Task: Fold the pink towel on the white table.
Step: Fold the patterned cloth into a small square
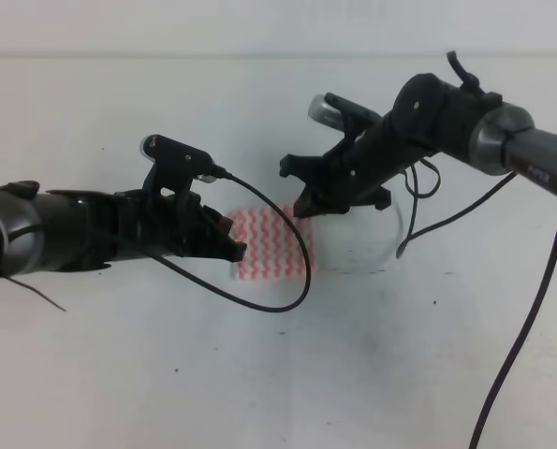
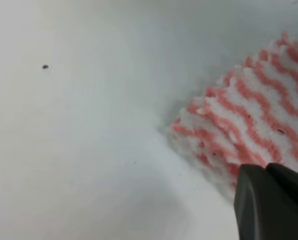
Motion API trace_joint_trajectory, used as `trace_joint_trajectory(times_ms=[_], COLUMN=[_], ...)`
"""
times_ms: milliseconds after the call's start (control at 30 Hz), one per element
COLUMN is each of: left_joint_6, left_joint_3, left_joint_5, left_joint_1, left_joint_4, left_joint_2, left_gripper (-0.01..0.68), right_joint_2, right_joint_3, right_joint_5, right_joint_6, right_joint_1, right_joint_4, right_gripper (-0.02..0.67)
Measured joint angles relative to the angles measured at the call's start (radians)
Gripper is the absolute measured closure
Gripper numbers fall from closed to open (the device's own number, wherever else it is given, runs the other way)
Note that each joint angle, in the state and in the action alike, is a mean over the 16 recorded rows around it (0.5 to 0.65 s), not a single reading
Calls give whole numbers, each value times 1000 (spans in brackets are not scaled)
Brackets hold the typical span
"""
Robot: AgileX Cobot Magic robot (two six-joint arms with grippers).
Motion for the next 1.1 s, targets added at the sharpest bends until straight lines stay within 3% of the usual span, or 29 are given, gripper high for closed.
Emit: trace_joint_trajectory(times_ms=[567,1100], left_joint_6=[-50,-53], left_joint_3=[0,0], left_joint_5=[193,186], left_joint_1=[0,0], left_joint_4=[3,20], left_joint_2=[45,90], left_gripper=[674,675], right_joint_2=[-8,-6], right_joint_3=[1,1], right_joint_5=[-47,-36], right_joint_6=[-17,-29], right_joint_1=[4,5], right_joint_4=[-1,-13], right_gripper=[667,666])
